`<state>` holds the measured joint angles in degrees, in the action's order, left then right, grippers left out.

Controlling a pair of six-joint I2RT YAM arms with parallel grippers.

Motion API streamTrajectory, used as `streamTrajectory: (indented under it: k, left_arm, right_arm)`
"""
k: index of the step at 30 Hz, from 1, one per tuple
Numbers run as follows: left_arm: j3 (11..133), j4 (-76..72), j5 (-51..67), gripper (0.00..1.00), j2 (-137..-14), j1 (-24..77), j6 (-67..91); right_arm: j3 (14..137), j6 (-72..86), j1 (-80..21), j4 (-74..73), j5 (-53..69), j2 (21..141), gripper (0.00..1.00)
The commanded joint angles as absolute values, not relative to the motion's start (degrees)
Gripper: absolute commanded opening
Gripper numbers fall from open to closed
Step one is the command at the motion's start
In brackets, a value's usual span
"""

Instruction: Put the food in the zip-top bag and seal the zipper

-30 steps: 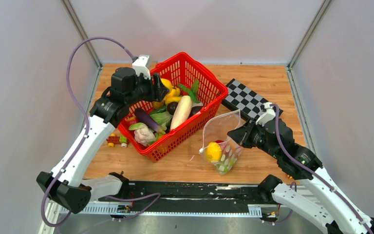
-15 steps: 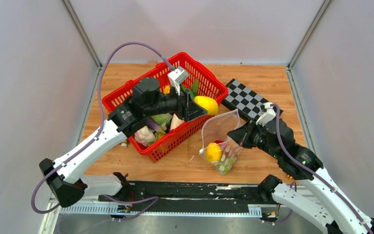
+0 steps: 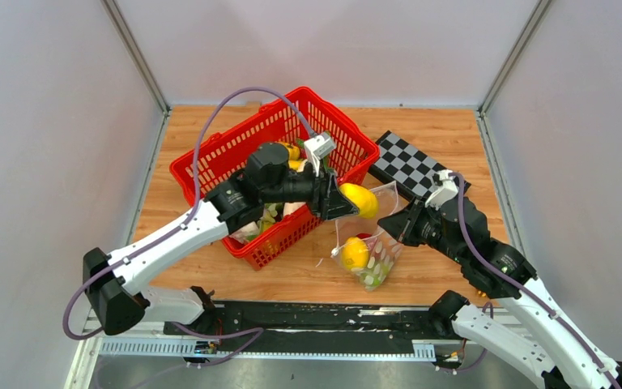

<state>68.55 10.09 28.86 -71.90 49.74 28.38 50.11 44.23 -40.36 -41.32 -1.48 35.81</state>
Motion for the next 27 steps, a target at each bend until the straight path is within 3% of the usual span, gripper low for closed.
streamTrajectory:
  k: [1, 10, 15, 19, 27]
  left_arm:
    - [67.32, 6.61, 29.41, 0.53, -74.65, 50.95, 28.26]
    - [66.92, 0.87, 23.16, 0.58, -80.06, 54.12, 30.28]
    - [67.88, 0.35, 23.70, 0.70, -82.96, 55.18, 30.60]
    - [67.44, 0.55, 23.19, 0.89, -83.30, 55.52, 30.78]
    - [71.29, 6.85, 21.46, 0.97, -81.35, 55.59, 27.58]
  right_arm:
    - [51.93, 43.81, -40.52, -38.50, -0.97, 35.41, 0.00]
    - [51.59, 44.02, -40.52, -37.19, -1.48, 32.99, 0.00]
    - [51.47, 44.44, -40.54, -37.48, -1.78, 32.88, 0.00]
    - [50.95, 44.71, -40.54, -37.62, -2.35, 32.48, 0.00]
    - [50.27, 44.77, -40.52, -37.62, -2.72, 32.77, 0.01]
